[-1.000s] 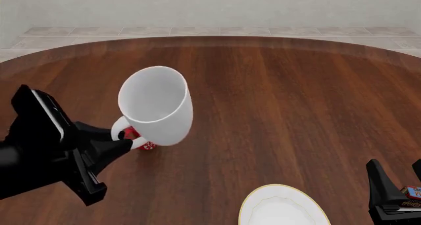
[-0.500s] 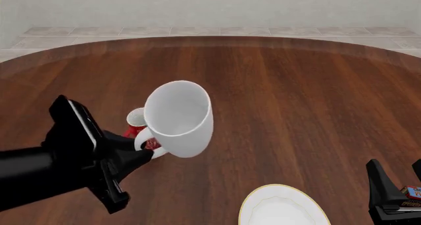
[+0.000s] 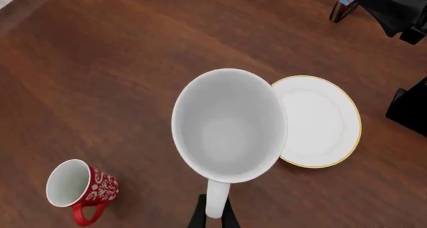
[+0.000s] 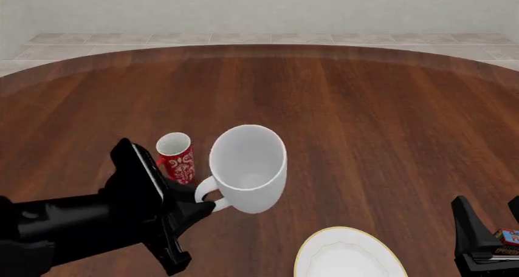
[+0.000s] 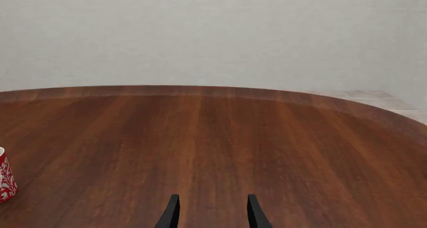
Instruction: Put the white mug on the plate.
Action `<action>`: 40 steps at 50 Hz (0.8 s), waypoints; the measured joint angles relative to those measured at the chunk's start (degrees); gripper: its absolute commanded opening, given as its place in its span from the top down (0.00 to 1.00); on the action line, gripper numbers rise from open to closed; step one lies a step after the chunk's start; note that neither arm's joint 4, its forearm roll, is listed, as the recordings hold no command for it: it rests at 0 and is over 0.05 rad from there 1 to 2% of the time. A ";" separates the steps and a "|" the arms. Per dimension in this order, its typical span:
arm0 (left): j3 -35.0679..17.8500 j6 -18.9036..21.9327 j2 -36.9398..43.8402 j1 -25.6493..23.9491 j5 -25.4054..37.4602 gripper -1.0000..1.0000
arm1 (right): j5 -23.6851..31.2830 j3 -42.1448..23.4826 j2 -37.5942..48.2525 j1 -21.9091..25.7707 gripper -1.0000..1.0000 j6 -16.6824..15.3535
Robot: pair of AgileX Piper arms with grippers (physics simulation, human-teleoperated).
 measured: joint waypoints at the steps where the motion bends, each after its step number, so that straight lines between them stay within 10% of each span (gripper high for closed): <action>1: 0.12 -0.06 0.30 -0.19 -0.30 1.00 | 0.00 0.00 0.00 0.00 0.00 0.00; 40: 2.17 -2.93 11.30 -8.25 -10.15 1.00 | 0.00 0.00 0.00 0.00 0.00 0.00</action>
